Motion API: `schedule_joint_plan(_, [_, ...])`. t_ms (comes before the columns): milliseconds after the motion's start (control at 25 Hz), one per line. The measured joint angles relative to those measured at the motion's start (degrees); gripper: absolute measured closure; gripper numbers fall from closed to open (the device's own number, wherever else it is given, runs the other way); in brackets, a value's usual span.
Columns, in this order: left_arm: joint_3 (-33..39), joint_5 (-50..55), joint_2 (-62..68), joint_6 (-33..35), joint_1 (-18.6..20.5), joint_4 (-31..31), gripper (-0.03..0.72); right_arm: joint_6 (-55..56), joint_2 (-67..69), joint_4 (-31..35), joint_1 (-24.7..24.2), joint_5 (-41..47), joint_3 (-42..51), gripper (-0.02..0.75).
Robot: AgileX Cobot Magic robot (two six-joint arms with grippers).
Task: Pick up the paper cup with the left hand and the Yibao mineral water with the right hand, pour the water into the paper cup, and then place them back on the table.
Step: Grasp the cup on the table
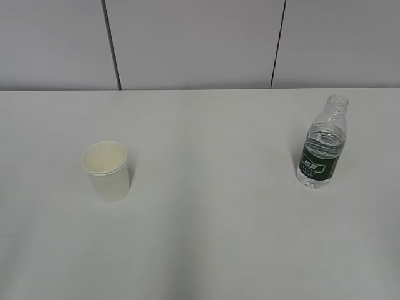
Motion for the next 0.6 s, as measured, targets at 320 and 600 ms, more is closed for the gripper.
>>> schedule_joint_plan(320, [0.0,0.0,0.0,0.0,0.0,0.0,0.023,0.0,0.0,0.0,0.0,0.0,0.0,0.165])
schedule_joint_plan(600, [0.0,0.0,0.0,0.0,0.0,0.0,0.093,0.0,0.0,0.0,0.0,0.0,0.0,0.165])
